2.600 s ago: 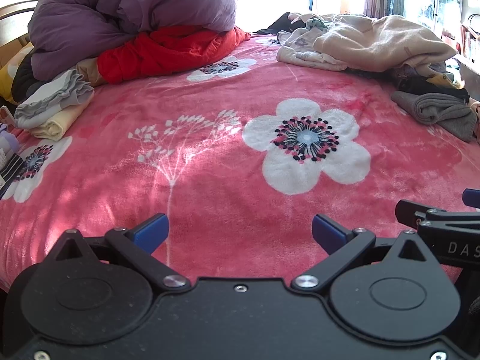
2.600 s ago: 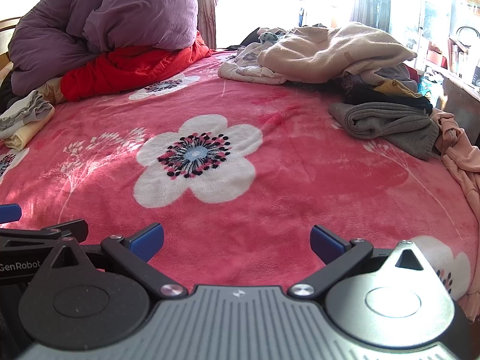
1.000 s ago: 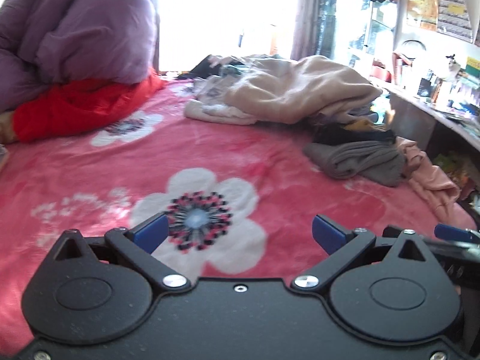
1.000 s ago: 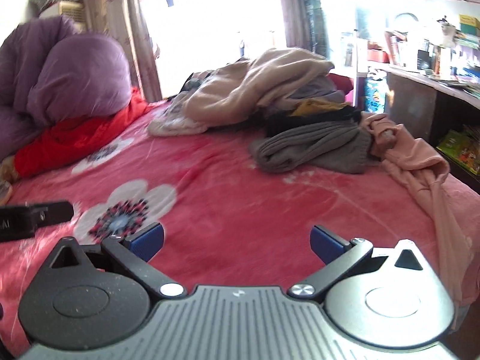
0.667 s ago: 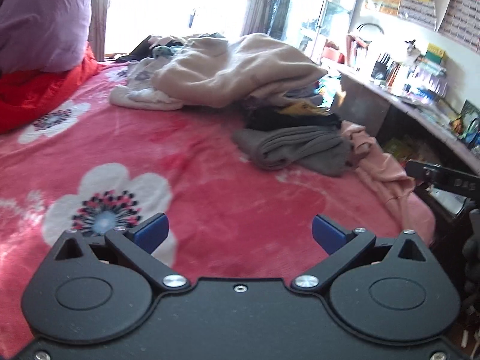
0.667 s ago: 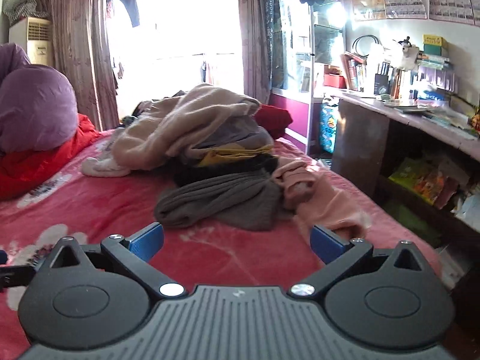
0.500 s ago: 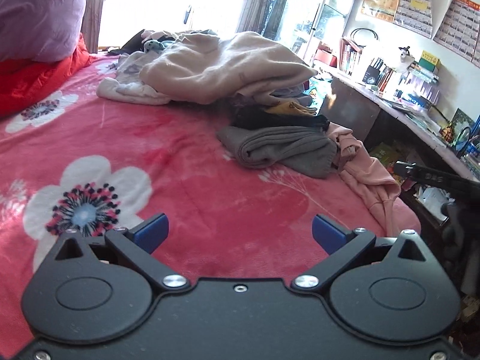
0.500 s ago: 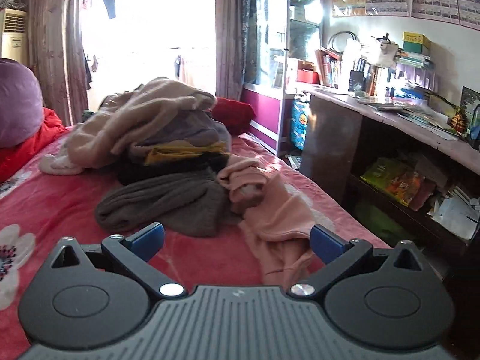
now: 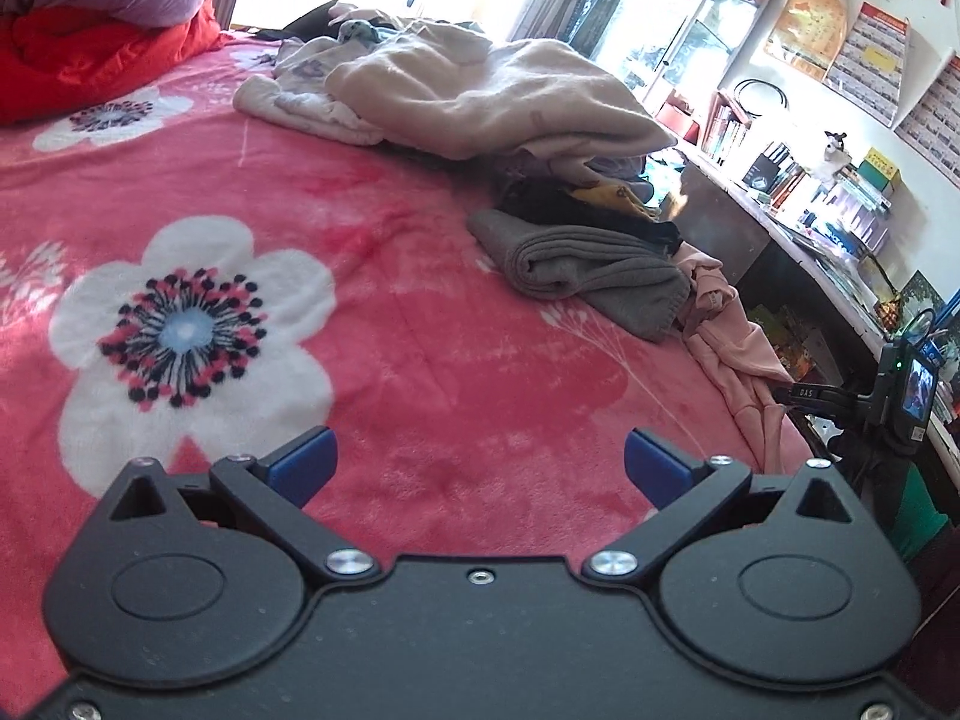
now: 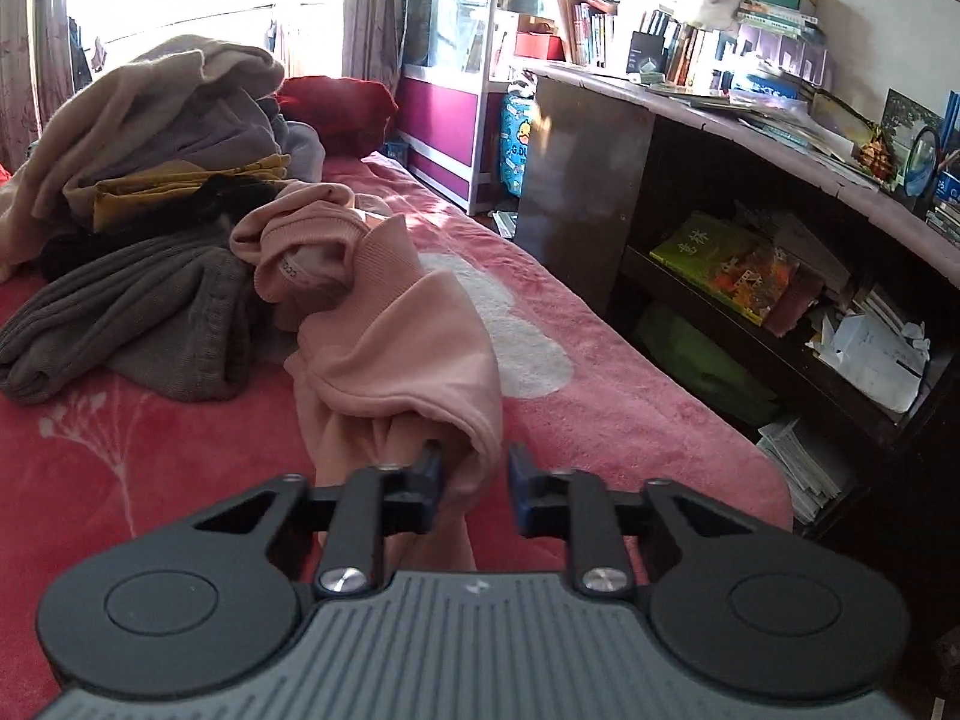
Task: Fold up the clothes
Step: 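Reach the right tool to the pink sweatshirt in the clothes pile and grasp it, then pull the pink sweatshirt out with the right tool and lay it on the blanket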
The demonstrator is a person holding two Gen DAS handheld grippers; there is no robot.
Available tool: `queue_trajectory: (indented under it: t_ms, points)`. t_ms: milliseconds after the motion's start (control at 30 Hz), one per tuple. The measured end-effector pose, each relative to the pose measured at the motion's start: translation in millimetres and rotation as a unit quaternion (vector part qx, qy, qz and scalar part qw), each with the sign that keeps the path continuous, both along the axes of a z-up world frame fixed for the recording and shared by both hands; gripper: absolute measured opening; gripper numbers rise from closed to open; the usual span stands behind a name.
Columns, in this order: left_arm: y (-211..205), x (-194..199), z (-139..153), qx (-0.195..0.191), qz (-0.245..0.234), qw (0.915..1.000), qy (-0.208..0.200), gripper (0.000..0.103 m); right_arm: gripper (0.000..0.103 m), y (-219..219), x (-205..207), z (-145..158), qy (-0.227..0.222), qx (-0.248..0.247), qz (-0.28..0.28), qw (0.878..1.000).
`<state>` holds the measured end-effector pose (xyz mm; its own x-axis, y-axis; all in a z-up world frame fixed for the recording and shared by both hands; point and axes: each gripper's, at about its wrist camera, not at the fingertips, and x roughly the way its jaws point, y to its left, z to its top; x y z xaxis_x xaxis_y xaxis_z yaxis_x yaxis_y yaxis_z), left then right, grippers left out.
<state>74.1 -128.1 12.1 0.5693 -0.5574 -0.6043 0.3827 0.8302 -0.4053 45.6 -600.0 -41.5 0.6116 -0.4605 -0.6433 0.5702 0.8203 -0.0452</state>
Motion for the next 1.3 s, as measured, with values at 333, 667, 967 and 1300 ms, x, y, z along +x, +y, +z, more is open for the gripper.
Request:
queue_trajectory:
  t_ms: [333, 667, 967, 1300]
  points:
    - [20.6, -4.1, 11.7, -0.018, 0.012, 0.9997, -0.010, 0.103, 0.007, 31.7, -20.3, 50.2, -0.093, 0.036, 0.056, 0.993]
    - [66.4, -15.3, 35.5, -0.053, 0.047, 0.9969, -0.033, 0.103, 0.007, 117.0, -14.0, 135.5, -0.171, 0.109, 0.178, 0.963]
    - [149.2, -2.2, 34.8, -0.081, 0.136, 0.9867, -0.039, 0.103, 0.007, 236.4, 23.9, 164.4, -0.178, 0.177, 0.288, 0.924]
    - [238.9, 8.2, 27.8, -0.103, 0.230, 0.9667, -0.044, 0.103, 0.007, 393.6, 77.2, 168.4, -0.147, 0.234, 0.401, 0.873]
